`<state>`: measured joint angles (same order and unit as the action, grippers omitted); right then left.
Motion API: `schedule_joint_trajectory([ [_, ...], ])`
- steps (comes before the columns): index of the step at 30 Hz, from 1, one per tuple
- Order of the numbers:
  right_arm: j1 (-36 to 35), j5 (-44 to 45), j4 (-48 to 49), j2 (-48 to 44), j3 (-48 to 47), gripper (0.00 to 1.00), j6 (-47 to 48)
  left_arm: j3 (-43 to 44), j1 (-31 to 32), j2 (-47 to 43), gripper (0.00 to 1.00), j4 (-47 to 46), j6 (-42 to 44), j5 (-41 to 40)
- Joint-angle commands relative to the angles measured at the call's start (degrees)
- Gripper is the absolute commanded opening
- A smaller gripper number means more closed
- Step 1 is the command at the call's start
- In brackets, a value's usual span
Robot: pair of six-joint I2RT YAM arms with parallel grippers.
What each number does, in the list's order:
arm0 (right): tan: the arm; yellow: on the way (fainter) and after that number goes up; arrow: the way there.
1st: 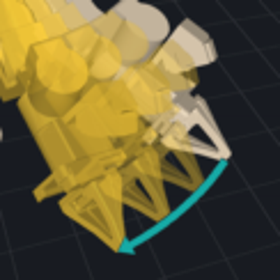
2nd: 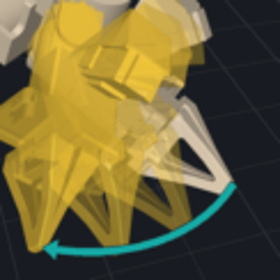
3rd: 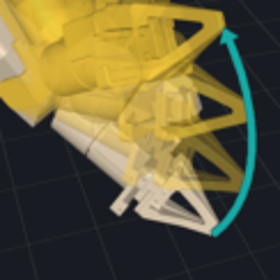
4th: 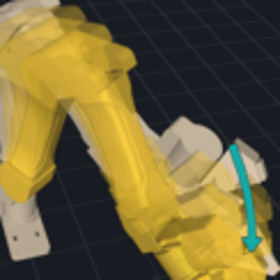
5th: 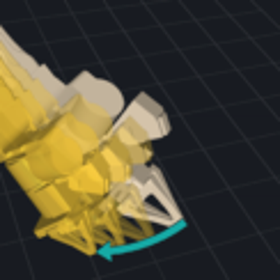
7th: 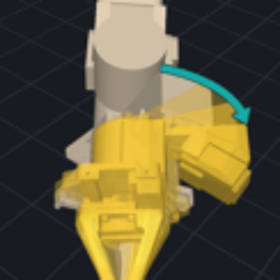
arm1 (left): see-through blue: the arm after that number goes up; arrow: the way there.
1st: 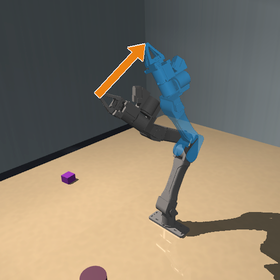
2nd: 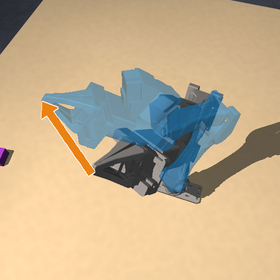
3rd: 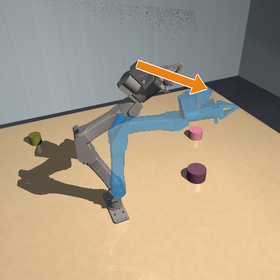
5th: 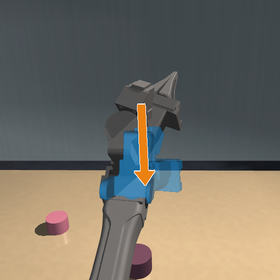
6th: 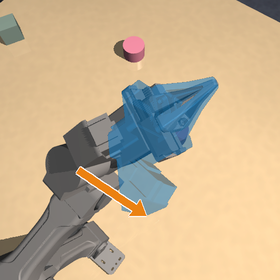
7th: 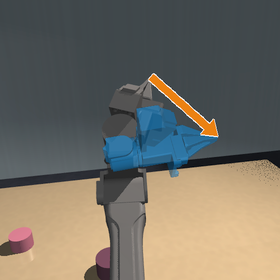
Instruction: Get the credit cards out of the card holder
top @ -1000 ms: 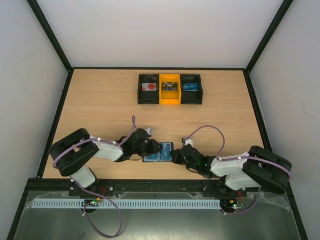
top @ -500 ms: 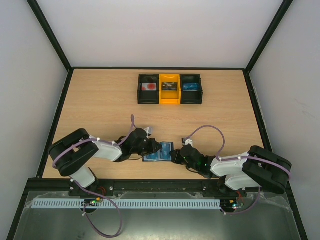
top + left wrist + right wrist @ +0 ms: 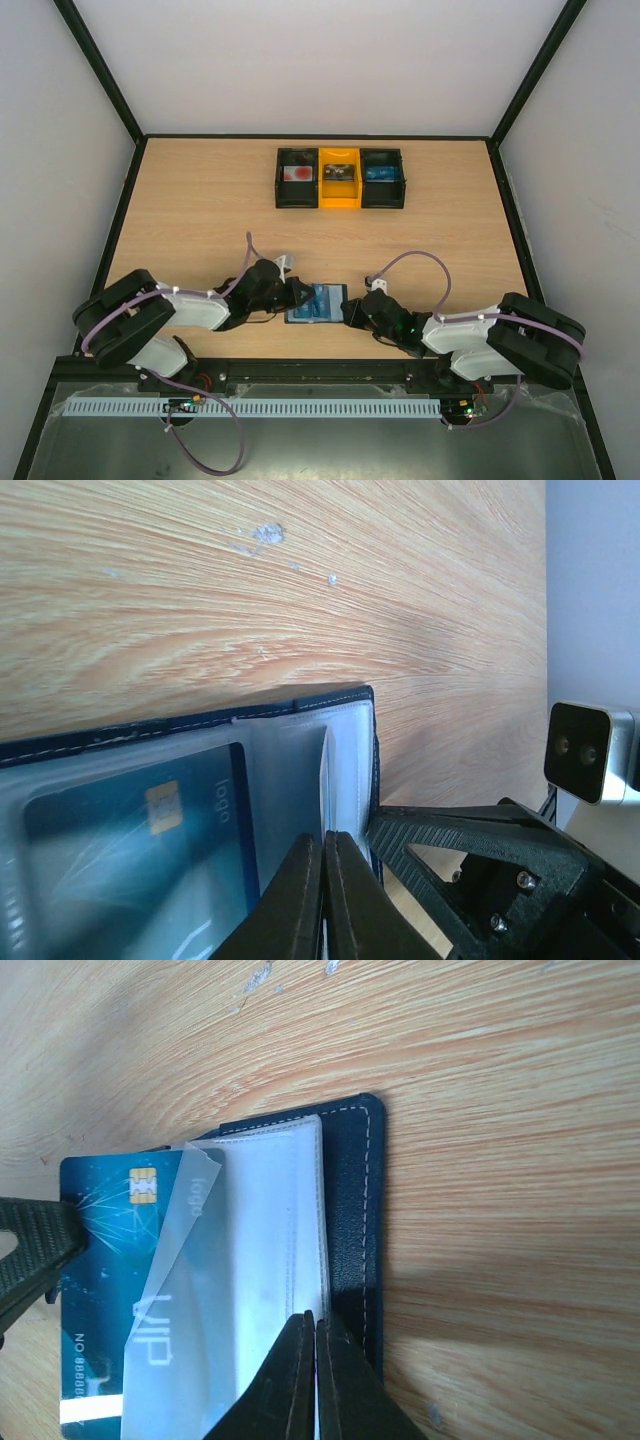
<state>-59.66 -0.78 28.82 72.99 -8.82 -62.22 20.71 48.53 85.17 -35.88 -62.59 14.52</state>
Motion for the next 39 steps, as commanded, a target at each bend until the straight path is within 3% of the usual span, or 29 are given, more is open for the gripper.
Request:
schedule_joint_trajectory([
  [1, -0.28, 2.36, -5.75, -0.26, 1.05, 0.05, -0.52, -1.89, -0.76, -4.21, 0.03, 2.97, 0.38, -2.85],
  [6, -0.28, 2.6, -7.79, -1.79, -0.45, 0.05, -0.02, -1.73, -1.05, -9.52, 0.03, 7.93, 0.96, -5.89],
  [14, -0.23, -1.07, -5.79, -10.53, -0.69, 0.18, -0.87, -2.06, -1.1, -18.41, 0.03, 12.91, -0.31, -9.6],
  [19, -0.26, -5.78, 5.62, -17.59, 2.94, 0.34, -5.14, -2.79, -1.07, -24.59, 0.03, 12.02, -2.31, -9.31],
  [27, -0.24, -8.89, 13.2, -19.44, 3.26, 0.58, -10.39, -5.47, -0.71, -28.96, 0.03, 5.0, -5.75, -5.46],
  [31, -0.27, -10.86, 16.73, -16.79, 2.49, 0.59, -11.33, -6.72, -0.36, -28.81, 0.03, 0.45, -7.11, -4.03],
  [35, -0.27, -12.32, 18.39, -14.39, 1.77, 0.51, -11.57, -7.9, -0.25, -27.96, 0.03, -3.85, -8.13, -2.62],
  [39, -0.27, -12.58, 18.96, -13.63, 1.85, 0.5, -11.96, -8.66, -0.12, -27.56, 0.03, -6.21, -8.99, -2.24],
])
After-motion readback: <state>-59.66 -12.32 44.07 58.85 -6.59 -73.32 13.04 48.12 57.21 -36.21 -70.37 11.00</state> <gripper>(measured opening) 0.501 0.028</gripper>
